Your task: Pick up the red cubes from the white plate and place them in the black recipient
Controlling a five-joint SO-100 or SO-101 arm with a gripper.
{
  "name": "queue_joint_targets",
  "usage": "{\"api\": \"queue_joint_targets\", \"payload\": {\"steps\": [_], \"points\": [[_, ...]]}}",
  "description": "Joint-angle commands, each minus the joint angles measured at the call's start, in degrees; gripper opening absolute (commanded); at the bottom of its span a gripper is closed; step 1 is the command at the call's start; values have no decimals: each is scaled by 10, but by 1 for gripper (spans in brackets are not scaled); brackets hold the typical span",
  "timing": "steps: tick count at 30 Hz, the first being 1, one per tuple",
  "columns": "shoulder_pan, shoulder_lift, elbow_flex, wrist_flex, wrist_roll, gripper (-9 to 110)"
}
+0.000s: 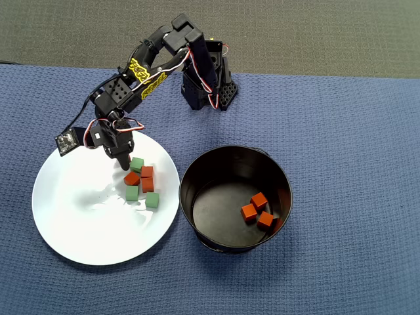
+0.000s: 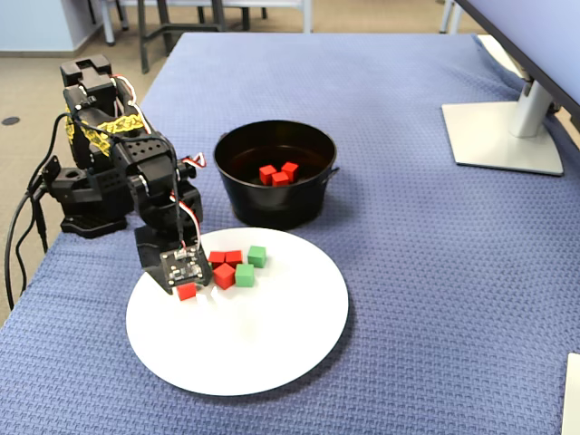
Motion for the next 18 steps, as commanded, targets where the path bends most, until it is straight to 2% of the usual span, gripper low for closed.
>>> {"api": "queue_joint_targets", "payload": {"steps": [1,15,18], "points": [[3,41,-2,16,-4,11],[3,47,8,12,-1,0],[1,58,-10,11,39,0]]}}
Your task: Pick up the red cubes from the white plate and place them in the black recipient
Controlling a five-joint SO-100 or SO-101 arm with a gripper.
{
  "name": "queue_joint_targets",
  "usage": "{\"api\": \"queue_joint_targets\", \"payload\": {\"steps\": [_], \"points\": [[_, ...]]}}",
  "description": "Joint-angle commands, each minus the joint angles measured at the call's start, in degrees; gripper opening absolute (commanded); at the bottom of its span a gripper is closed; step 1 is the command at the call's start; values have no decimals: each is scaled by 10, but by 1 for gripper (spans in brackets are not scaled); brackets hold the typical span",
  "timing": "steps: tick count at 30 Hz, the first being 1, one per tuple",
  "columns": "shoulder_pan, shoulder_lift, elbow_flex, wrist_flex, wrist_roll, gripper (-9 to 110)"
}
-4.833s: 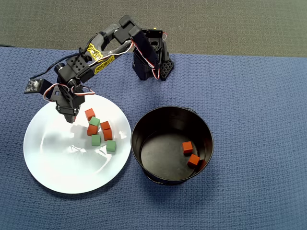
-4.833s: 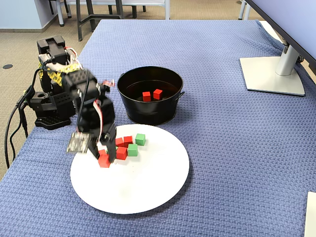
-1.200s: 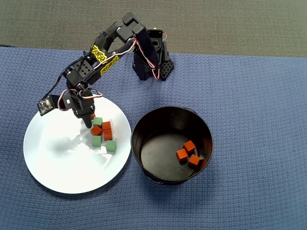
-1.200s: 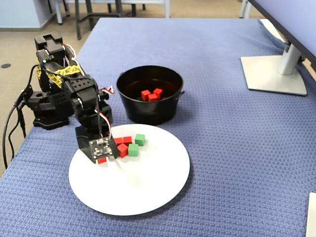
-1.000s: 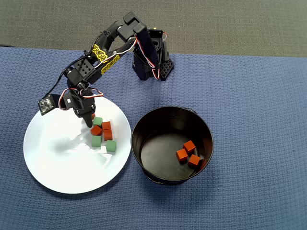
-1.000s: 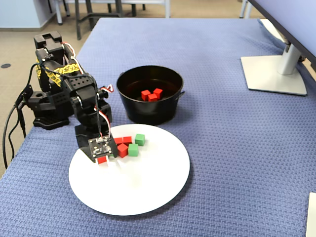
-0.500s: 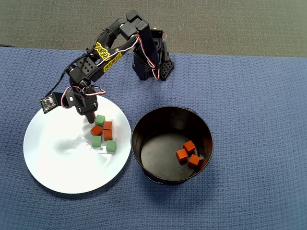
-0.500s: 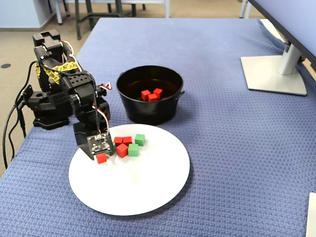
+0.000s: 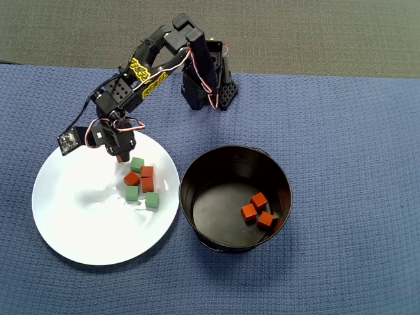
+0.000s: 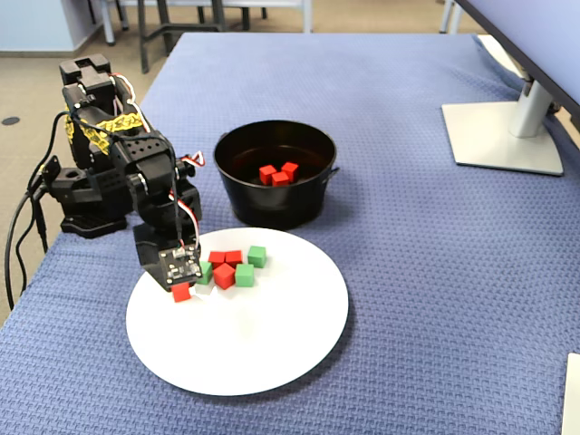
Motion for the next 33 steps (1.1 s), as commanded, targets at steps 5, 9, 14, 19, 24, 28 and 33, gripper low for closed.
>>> {"api": "queue_joint_targets", "payload": {"steps": [5,9,14,19,24,28,33], "points": [[-5,75,-124,78,139,0],[-45,77,-262,149,238,0],[-145,96,-365,188,357,0],[-269,114,-403,183,446,0],[-396,83,-434,186,519,0],[-483,55,-440,207,562,0],[-517,51,-440,250,544,36]]}}
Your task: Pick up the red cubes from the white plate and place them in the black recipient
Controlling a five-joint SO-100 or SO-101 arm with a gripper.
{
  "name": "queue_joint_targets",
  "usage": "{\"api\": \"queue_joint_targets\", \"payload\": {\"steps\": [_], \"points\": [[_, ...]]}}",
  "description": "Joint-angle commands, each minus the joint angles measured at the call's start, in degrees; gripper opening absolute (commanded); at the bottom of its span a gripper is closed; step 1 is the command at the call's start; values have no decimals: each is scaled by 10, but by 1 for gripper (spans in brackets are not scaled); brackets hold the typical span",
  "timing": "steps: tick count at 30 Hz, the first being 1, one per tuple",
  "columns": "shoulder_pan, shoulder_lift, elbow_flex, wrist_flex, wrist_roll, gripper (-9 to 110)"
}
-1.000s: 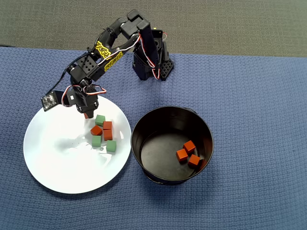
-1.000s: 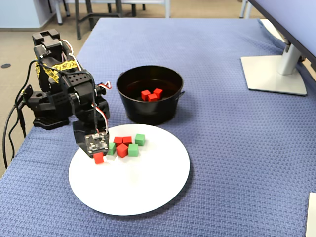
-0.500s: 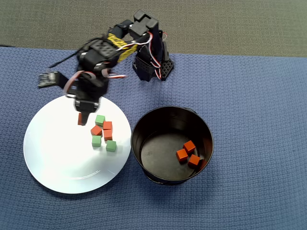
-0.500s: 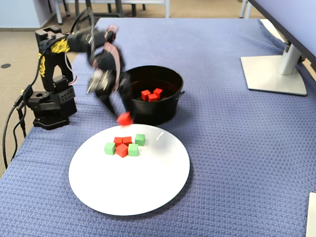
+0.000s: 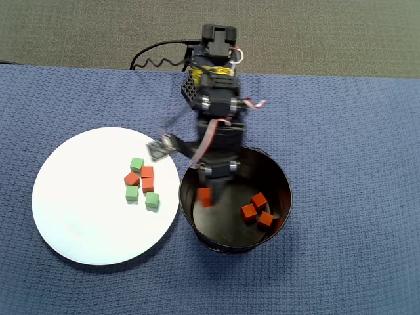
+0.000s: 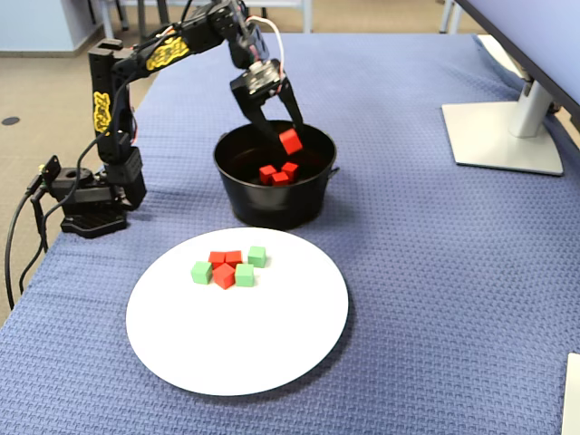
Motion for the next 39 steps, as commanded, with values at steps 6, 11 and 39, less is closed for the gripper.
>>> {"api": "queue_joint_targets", "payload": {"steps": [6,11,39], "points": [[135,40,-56,48,-62,32],[315,74,21,37,-156,27],[501,-171,77,-107,-124,24]]}}
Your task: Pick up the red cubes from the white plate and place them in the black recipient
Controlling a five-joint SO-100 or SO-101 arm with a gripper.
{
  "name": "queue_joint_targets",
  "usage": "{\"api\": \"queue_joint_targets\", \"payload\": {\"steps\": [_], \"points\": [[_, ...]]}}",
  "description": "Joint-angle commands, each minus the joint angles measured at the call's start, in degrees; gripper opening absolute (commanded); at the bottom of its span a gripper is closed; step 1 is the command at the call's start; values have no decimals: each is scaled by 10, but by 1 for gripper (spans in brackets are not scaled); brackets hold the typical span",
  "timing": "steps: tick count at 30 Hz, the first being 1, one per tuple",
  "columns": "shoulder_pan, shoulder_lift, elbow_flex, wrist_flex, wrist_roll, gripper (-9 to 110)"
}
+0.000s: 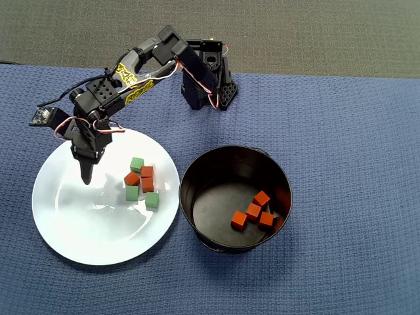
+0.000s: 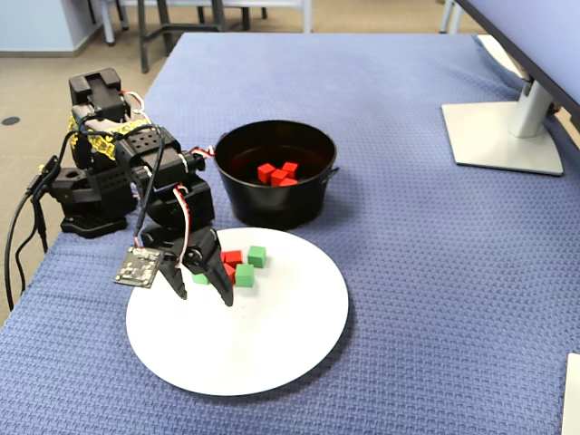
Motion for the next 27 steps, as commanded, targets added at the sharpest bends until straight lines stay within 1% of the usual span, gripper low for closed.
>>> {"api": "queue_joint_targets", "payload": {"steps": [1,3,6,9,13,17,21,27], "points": [[-17,11,-31,18,62,23],[-27,25,-28,21,127,21],[-39,41,-28,50,199,24],[-39,57,-22,70,297,24],[-43,71,-25,95,368,25],[-50,76,-11,100,405,25],[-60,63,2,81,400,24],[-73,12,-25,76,377,22]]}}
